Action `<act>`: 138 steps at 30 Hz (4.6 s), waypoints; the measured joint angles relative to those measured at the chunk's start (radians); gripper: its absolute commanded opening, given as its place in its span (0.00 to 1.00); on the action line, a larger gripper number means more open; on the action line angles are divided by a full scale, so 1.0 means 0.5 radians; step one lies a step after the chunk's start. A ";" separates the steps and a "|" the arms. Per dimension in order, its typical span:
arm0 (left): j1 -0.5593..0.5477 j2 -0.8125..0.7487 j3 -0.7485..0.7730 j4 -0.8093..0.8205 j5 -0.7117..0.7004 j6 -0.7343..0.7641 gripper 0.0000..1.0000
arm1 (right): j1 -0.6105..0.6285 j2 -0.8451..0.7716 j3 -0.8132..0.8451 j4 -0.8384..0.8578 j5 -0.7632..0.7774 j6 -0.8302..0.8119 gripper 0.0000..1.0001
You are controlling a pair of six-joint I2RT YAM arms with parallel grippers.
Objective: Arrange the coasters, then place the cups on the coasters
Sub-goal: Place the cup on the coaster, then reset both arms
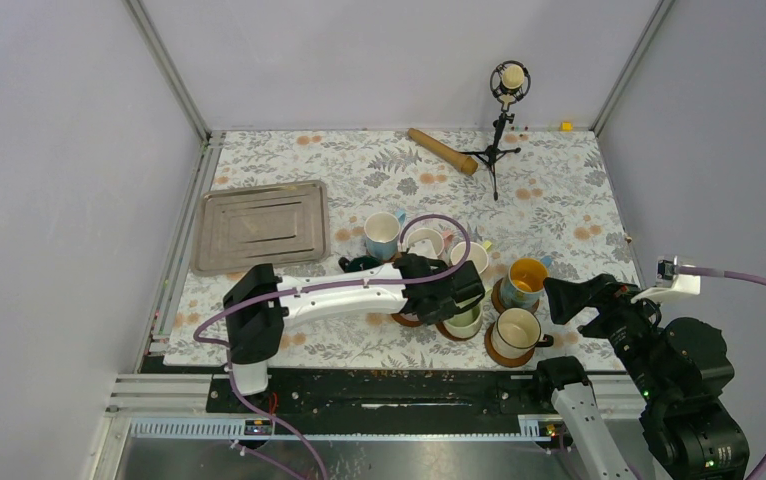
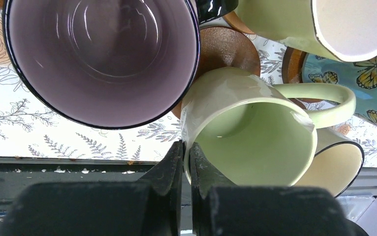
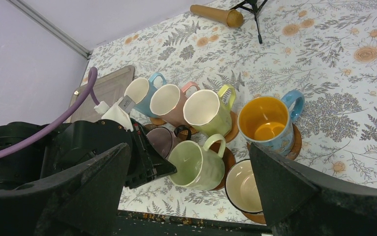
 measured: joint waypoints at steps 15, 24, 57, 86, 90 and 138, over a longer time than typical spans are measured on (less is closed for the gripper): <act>0.000 0.052 0.079 -0.001 -0.079 0.072 0.03 | 0.000 0.000 0.002 0.000 0.000 0.000 0.99; 0.001 0.087 0.105 -0.033 -0.101 0.080 0.04 | 0.000 0.000 0.002 0.000 0.000 0.000 0.99; 0.007 0.131 0.122 -0.060 -0.116 0.118 0.11 | 0.000 0.000 0.006 0.000 0.001 -0.001 0.99; 0.023 0.147 0.130 0.000 -0.108 0.127 0.26 | 0.000 0.000 0.006 0.001 0.002 -0.006 0.99; 0.024 0.146 0.130 0.005 -0.110 0.118 0.35 | 0.000 0.000 0.006 0.000 0.002 -0.006 0.99; 0.668 -2.213 -0.771 0.539 -0.084 2.141 0.99 | 0.000 -0.031 -0.406 0.017 -0.098 -0.031 0.99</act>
